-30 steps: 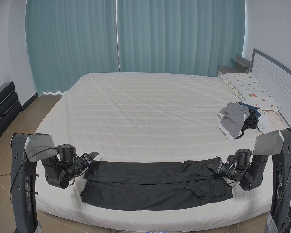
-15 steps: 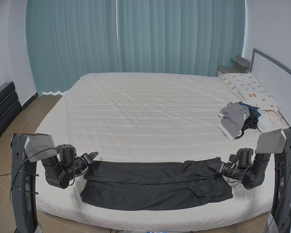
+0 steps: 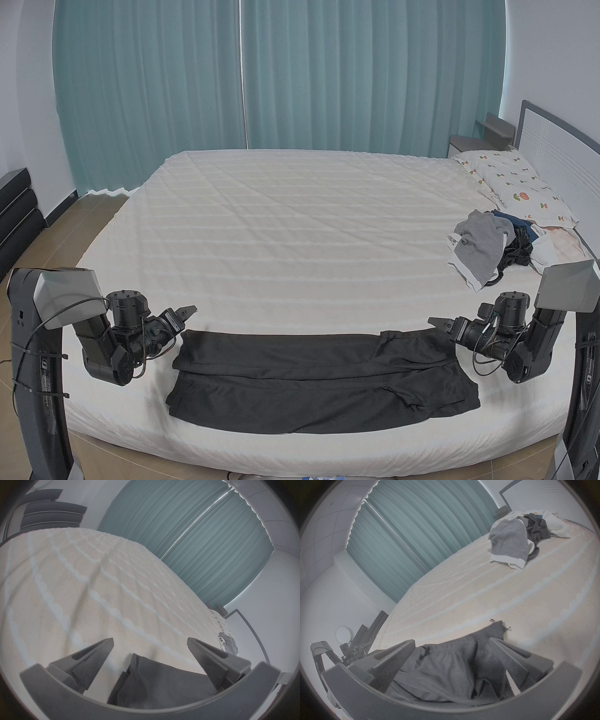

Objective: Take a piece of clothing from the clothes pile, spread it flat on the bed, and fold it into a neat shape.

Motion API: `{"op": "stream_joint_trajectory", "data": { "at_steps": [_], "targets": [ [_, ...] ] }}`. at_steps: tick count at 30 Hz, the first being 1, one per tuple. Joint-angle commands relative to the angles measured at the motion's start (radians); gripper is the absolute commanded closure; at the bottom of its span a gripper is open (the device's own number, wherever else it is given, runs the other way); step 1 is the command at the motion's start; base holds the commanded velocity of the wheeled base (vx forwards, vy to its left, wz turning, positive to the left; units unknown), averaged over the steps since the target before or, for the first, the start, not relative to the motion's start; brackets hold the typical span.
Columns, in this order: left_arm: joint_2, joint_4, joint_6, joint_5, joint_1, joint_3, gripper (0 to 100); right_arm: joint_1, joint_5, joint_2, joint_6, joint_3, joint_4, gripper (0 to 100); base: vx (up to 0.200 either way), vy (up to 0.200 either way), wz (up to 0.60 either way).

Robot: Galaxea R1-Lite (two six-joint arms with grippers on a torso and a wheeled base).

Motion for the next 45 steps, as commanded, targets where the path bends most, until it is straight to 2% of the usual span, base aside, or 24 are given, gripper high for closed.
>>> {"op": "stream_joint_trajectory", "data": {
  "at_steps": [1, 7, 12, 17, 18, 20, 21, 25, 29, 43, 44, 45],
  "targets": [
    [-0.137, 0.035, -0.001, 0.0, -0.009, 0.055, 0, 0.024, -0.002, -0.077, 0.012, 0.001, 0.01, 0, 0.0, 0.0, 0.0],
    [-0.184, 0.144, -0.004, 0.0, -0.011, 0.081, 0, 0.038, -0.031, -0.148, 0.032, 0.164, -0.012, 0, -0.133, 0.0, 0.0],
    [-0.2, 0.122, -0.009, -0.002, -0.017, 0.238, 0, 0.057, -0.049, -0.226, 0.145, 0.33, -0.073, 0, -0.08, 0.0, 0.0],
    [-0.192, 0.121, -0.015, 0.003, -0.035, 0.31, 0, 0.061, -0.065, -0.215, 0.228, 0.368, -0.112, 0, 0.0, 0.0, 0.0],
    [-0.192, 0.121, -0.015, 0.004, -0.038, 0.33, 0, 0.071, -0.066, -0.197, 0.279, 0.37, -0.122, 0, 0.0, 0.0, 0.0],
    [-0.192, 0.121, -0.015, 0.004, -0.038, 0.33, 0, 0.071, -0.066, -0.197, 0.279, 0.37, -0.122, 0, 0.0, 0.0, 0.0],
    [-0.189, 0.121, -0.013, 0.007, -0.045, 0.347, 0, 0.068, -0.068, -0.169, 0.338, 0.37, -0.167, 0, 0.0, 0.0, 0.0],
    [-0.141, 0.119, -0.01, 0.035, -0.058, 0.345, 0, 0.076, -0.069, -0.112, 0.34, 0.373, -0.205, 0, 0.0, 0.0, 0.0],
    [-0.123, 0.118, -0.01, 0.119, -0.094, 0.347, 0, 0.079, -0.069, -0.079, 0.338, 0.373, -0.237, 0, 0.0, 0.0, 0.0],
    [-0.114, 0.118, -0.01, 0.127, -0.126, 0.357, 0, 0.07, -0.069, -0.08, 0.338, 0.377, -0.237, 0, 0.0, 0.0, 0.0],
    [-0.112, 0.118, -0.009, 0.127, -0.126, 0.36, 100, 0.068, -0.069, -0.079, 0.337, 0.376, -0.237, 0, 0.0, 0.0, 0.0],
    [-0.114, 0.118, -0.007, 0.129, -0.126, 0.362, 100, 0.068, -0.069, -0.079, 0.337, 0.376, -0.237, 0, 0.0, 0.0, 0.0]
  ]
}}
